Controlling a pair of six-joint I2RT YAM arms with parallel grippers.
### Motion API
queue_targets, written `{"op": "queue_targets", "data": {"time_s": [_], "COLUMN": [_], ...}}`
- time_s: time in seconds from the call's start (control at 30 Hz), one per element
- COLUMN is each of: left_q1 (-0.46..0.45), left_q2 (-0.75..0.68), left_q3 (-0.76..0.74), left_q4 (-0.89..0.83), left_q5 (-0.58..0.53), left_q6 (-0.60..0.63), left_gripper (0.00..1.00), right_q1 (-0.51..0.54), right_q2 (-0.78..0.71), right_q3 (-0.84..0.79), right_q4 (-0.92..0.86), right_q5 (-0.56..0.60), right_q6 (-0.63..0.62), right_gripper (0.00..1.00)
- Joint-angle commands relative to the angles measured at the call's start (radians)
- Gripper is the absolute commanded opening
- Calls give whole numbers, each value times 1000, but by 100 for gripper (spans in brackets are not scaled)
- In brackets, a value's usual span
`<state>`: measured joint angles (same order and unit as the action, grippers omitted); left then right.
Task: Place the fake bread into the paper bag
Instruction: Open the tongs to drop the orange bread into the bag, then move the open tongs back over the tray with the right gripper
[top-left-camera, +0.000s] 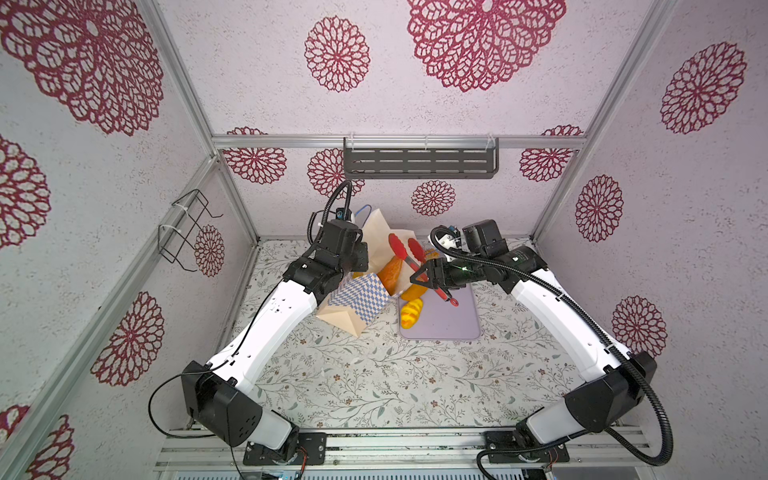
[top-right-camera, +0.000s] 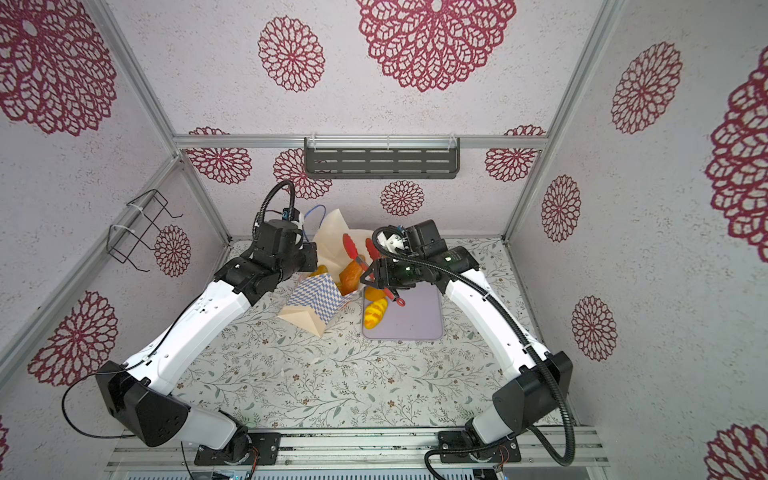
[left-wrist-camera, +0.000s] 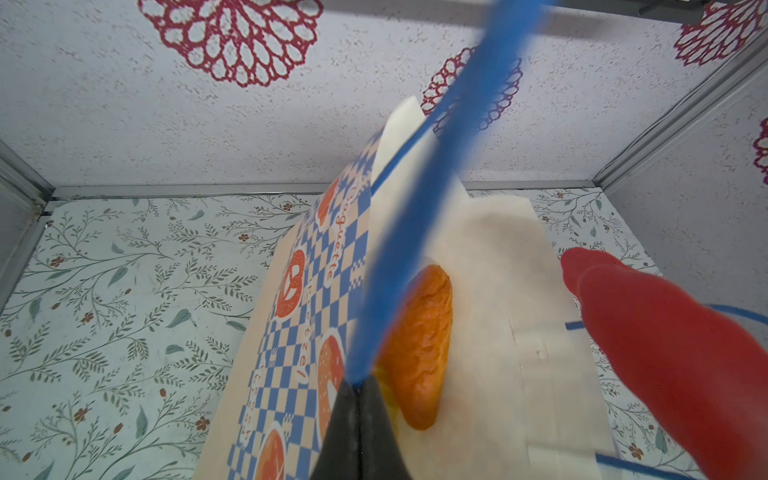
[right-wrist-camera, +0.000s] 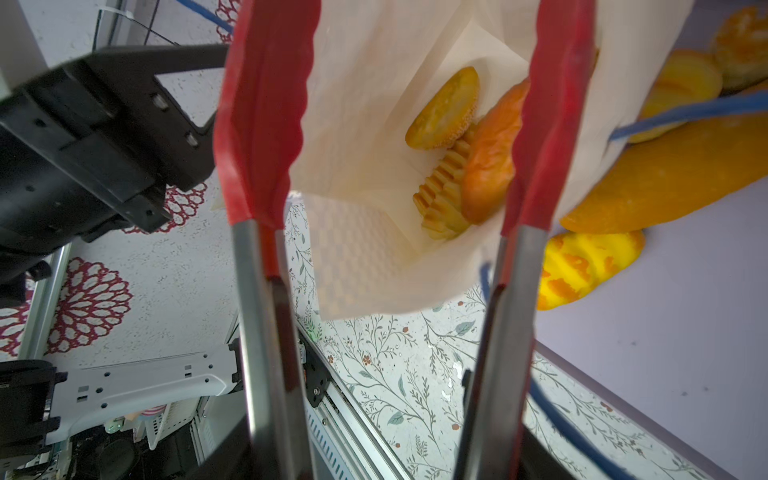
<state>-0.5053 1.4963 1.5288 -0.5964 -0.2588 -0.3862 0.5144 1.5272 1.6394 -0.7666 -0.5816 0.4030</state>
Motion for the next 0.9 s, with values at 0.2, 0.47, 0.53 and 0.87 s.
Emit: {"op": "queue_targets", "data": {"time_s": [0.2, 0.47, 0.53, 0.87], "left_q1": [-2, -1, -1, -1], "left_q2": [-25, -28, -30, -48], "left_q3": [13, 7, 5, -13], "left_q4": [3, 4, 3, 7], "left_q5": [0, -3, -3, -7], "left_q6": [0, 0, 0, 0], "left_gripper": [0, 0, 0, 0], "right_q1": [-4, -99, -153, -367], "right_q2": [8, -33, -59, -176], "right_q3": [114, 126, 100, -170], "right_q4": [72, 162, 193, 261], "right_q5": [9, 3, -19, -97], "right_q6": [24, 94, 122, 177], "right_gripper": [62, 60, 59, 59]}}
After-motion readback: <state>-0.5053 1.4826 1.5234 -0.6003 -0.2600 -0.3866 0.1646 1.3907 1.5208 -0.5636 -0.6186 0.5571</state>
